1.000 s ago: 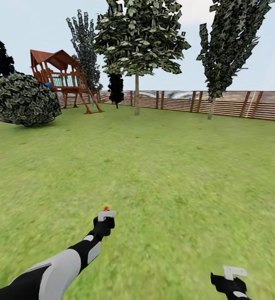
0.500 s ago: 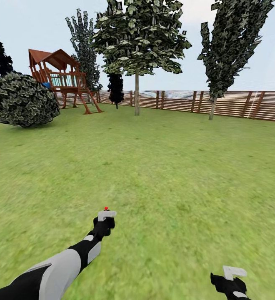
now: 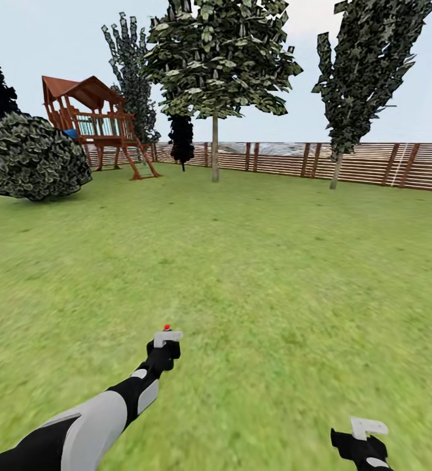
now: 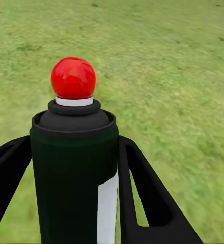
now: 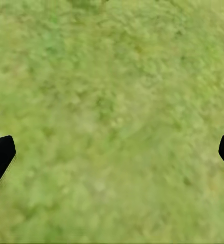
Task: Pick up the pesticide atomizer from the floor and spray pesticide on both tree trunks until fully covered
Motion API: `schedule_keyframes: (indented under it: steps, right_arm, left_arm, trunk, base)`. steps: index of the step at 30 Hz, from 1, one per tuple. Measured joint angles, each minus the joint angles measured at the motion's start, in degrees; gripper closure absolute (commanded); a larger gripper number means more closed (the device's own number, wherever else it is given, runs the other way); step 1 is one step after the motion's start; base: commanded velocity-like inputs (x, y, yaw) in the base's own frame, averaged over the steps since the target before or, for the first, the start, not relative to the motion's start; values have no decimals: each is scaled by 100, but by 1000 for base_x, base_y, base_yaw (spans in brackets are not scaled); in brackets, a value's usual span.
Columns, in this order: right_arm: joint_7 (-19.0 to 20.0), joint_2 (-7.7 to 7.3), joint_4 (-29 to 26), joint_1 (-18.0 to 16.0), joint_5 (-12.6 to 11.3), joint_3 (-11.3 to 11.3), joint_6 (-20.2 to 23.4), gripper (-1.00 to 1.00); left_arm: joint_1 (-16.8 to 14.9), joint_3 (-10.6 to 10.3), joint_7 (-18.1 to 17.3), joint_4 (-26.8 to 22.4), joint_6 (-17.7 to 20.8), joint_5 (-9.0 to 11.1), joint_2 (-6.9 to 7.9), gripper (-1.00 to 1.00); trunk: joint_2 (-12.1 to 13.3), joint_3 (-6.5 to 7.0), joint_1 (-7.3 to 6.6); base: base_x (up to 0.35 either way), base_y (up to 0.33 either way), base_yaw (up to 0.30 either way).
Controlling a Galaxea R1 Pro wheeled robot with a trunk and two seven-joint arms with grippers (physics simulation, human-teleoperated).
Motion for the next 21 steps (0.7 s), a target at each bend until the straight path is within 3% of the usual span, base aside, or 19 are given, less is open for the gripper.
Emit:
schedule_keyframes:
  steps: [21]
  right_arm:
    - [0, 0, 0, 1, 0, 0, 0, -100]
  left_arm:
    - [0, 0, 0, 0, 0, 0, 1, 100]
  trunk:
    - [0, 0, 0]
  base:
    - [350, 0, 0]
